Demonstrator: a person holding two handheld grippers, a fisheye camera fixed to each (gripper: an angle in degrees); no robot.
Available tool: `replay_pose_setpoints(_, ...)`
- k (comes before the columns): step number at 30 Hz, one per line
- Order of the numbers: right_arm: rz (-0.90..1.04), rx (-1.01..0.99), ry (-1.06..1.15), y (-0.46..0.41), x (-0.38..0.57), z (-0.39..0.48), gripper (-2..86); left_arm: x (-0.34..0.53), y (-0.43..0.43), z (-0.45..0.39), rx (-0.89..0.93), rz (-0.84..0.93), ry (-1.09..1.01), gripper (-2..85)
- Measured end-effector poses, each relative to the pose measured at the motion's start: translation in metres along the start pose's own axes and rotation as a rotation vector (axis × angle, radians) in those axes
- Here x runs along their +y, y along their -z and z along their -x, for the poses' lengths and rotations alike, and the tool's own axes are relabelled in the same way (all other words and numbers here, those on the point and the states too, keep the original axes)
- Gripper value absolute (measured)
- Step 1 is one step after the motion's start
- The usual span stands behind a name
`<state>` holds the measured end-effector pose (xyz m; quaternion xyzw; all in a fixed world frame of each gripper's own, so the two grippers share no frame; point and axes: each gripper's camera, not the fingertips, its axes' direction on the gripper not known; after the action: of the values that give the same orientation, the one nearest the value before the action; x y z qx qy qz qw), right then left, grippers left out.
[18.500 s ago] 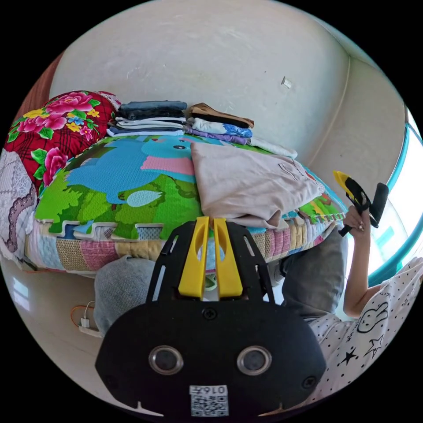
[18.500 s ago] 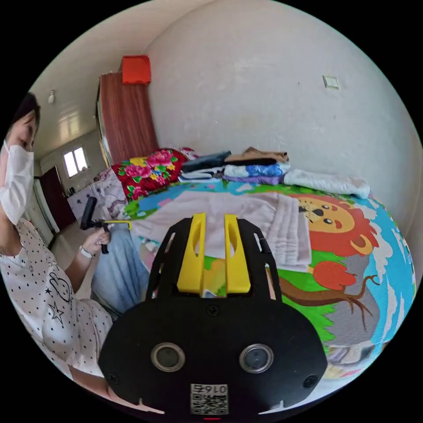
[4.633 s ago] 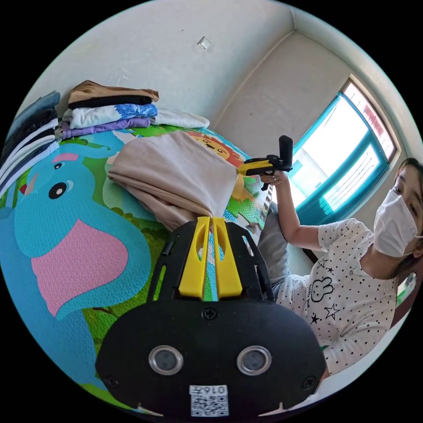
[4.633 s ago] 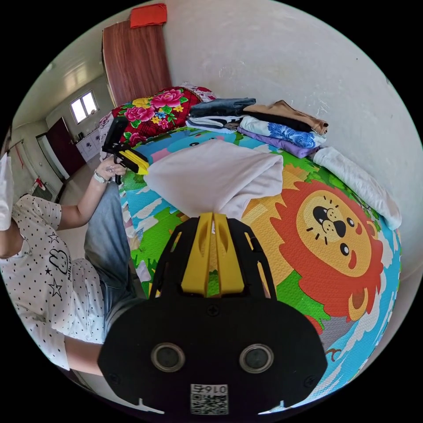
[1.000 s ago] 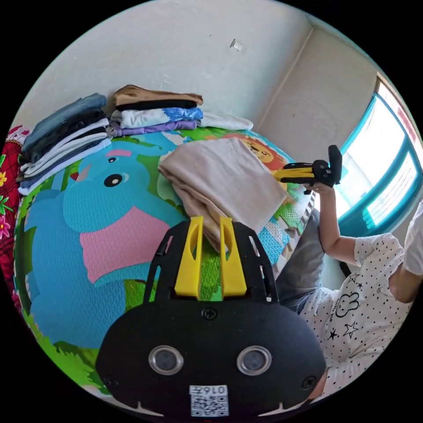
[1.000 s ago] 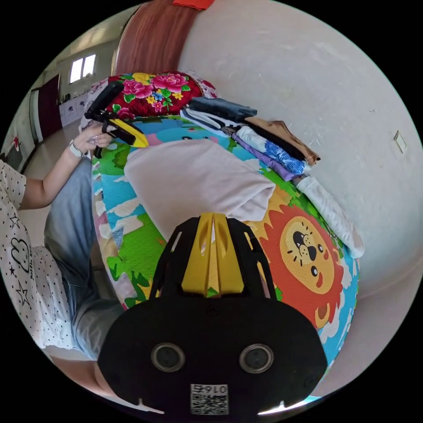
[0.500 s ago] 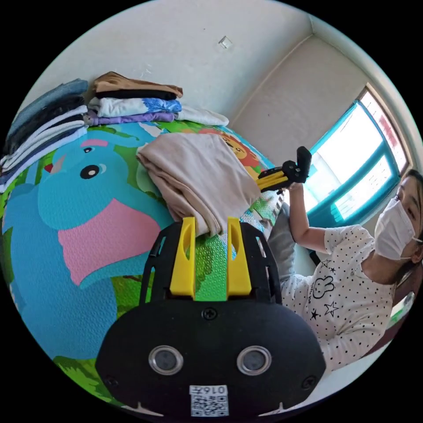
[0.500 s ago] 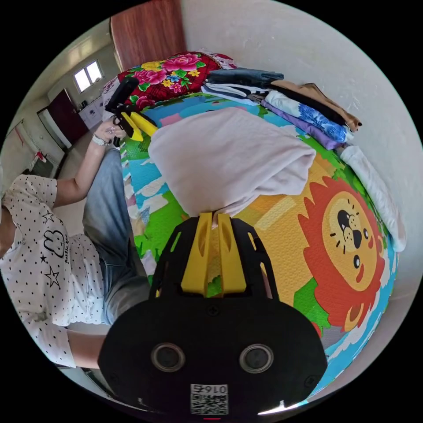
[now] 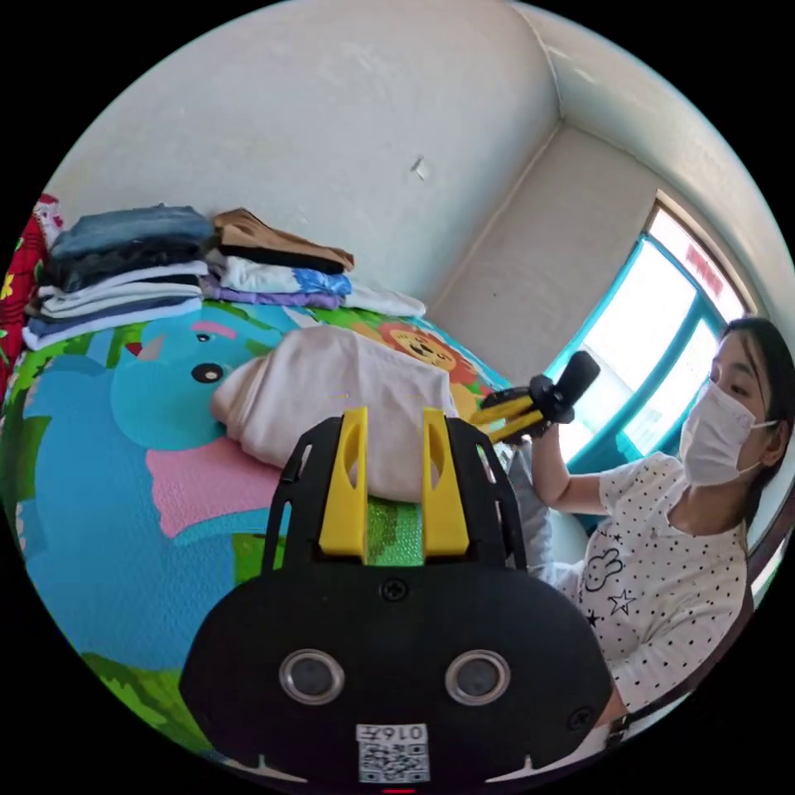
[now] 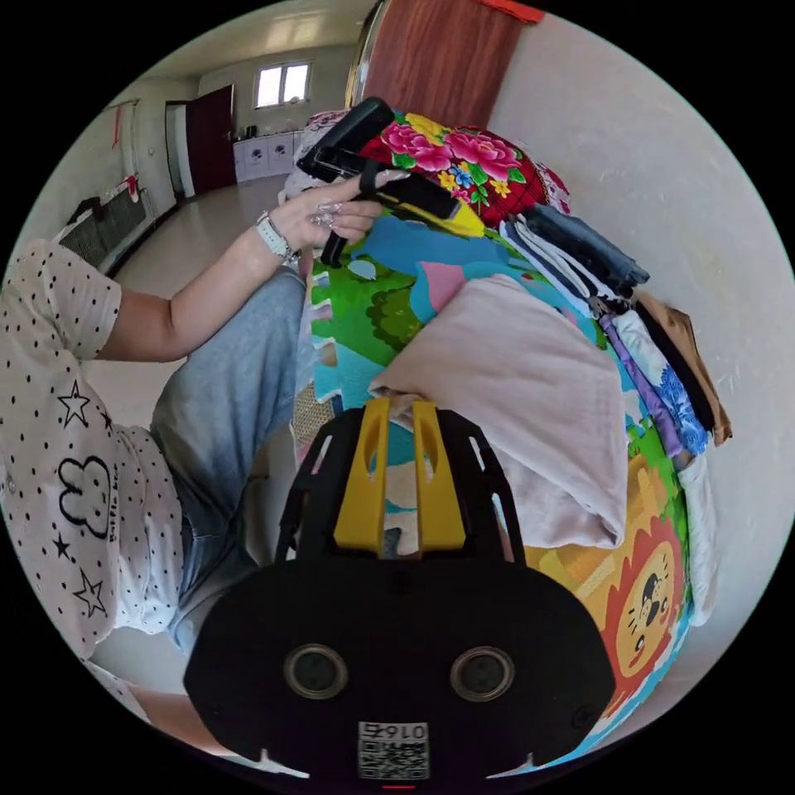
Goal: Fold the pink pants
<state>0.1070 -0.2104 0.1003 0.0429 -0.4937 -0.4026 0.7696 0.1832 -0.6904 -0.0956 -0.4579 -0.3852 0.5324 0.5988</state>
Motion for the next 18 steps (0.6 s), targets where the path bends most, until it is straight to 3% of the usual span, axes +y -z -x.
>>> replay_pose_setpoints(3,-0.127,0.096,-0.147,0.033,0.024,-0.032,5.2,-0.010,-0.032,-0.015,0.098,0.089,-0.073,9.1)
replay_pose_setpoints(5,-0.211,0.283,-0.334,0.051,0.047,-0.059,4.1,-0.017,-0.054,-0.028,0.093,0.133,-0.109,8.9)
replay_pose_setpoints(9,-0.161,0.597,-0.428,0.045,0.047,-0.069,1.3,-0.027,-0.103,-0.056,0.117,0.281,-0.190,9.1)
replay_pose_setpoints(12,-0.103,0.513,-0.374,0.029,0.026,-0.073,0.1,-0.029,-0.122,-0.065,0.122,0.349,-0.204,9.2)
replay_pose_setpoints(16,0.254,0.418,-0.331,-0.017,0.005,-0.081,-0.4,-0.029,-0.127,-0.073,0.078,0.403,-0.247,8.9)
replay_pose_setpoints(18,0.279,0.445,-0.283,-0.025,0.003,-0.073,-0.4,-0.030,-0.129,-0.081,0.075,0.432,-0.292,9.3)
